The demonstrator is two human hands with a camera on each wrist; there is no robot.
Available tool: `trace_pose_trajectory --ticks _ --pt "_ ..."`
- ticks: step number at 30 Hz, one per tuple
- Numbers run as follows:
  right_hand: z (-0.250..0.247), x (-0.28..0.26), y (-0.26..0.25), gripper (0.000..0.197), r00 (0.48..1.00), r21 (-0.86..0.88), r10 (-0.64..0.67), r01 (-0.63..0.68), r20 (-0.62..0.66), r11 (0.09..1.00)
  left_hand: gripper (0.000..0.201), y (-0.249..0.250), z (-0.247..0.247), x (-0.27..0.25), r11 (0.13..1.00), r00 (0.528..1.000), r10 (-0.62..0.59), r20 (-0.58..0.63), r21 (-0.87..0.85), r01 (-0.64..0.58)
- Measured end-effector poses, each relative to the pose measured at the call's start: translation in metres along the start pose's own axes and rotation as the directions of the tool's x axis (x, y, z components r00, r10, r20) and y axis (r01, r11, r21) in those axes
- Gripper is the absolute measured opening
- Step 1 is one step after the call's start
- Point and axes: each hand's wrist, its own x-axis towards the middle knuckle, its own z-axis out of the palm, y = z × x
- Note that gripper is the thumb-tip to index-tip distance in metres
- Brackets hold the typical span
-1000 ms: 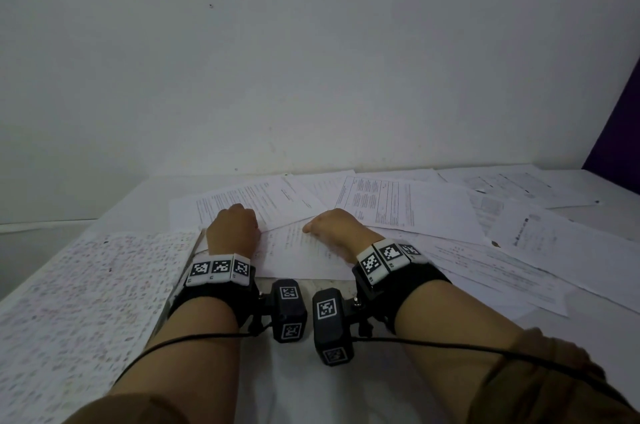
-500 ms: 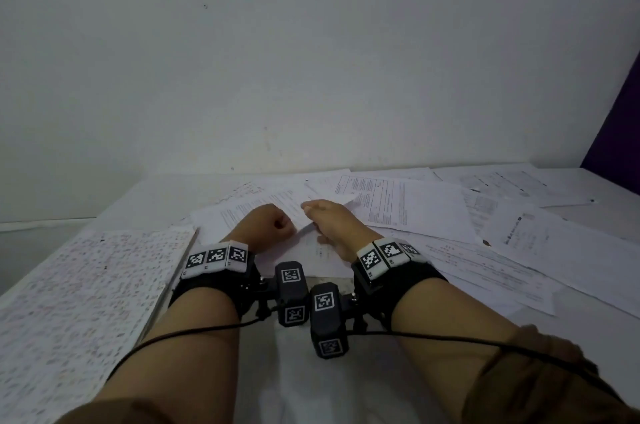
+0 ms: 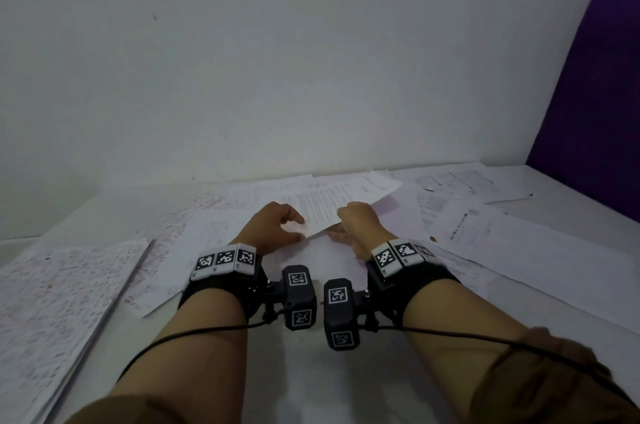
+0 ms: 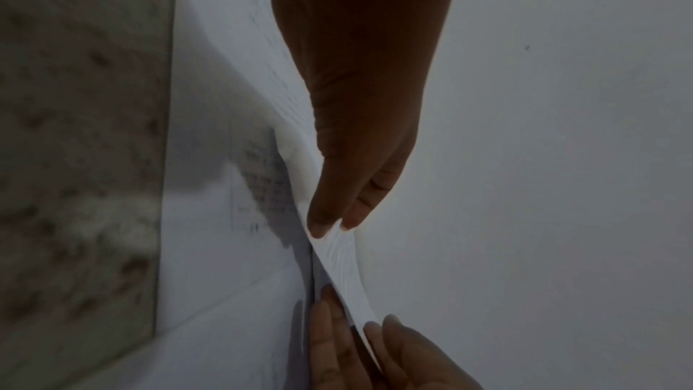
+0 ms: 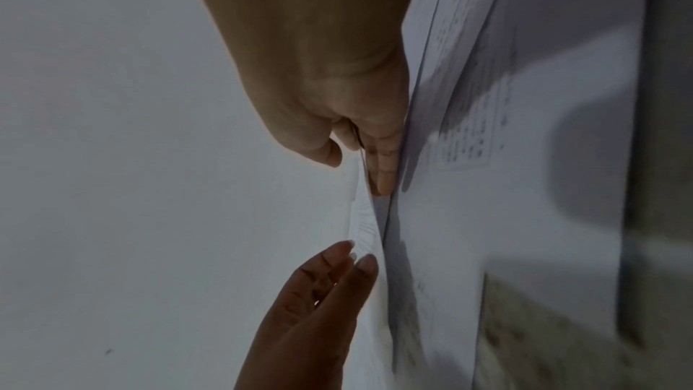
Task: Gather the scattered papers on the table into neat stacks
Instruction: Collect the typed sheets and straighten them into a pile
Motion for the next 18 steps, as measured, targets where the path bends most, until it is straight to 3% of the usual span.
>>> trace_pose_trajectory --ticks 5,10,12,14,18 --pt "-0.039 -0.018 -0.006 0.042 0.999 -0.005 0.033 -0.033 0.001 0.999 0.061 0.036 0.029 0.018 0.996 0.997 0.034 0.066 0.08 -0.04" --pt "-0.091 -0.015 -0.005 0.028 0.993 -0.253 0.032 -0.06 -0.114 0.966 0.066 0.066 0.06 0.036 0.989 0.99 0.01 0.143 0.144 -0.031" --pt "-0.113 -0.003 -0.002 0.031 0.98 -0.47 -0.052 -0.046 -0.194 0.881 0.061 0.074 0.072 0.044 0.988 0.989 0.001 0.146 0.153 -0.023" --pt "-0.126 0.005 0.001 0.035 0.956 -0.669 -0.083 -0.133 -0.282 0.732 0.05 0.078 0.081 0.047 0.976 0.992 0.007 0.125 0.214 -0.034" --pt "-0.149 0.008 0.014 0.059 0.948 -0.826 -0.012 -0.272 -0.319 0.494 0.021 0.086 0.09 0.049 0.955 0.999 0.035 -0.003 0.294 -0.033"
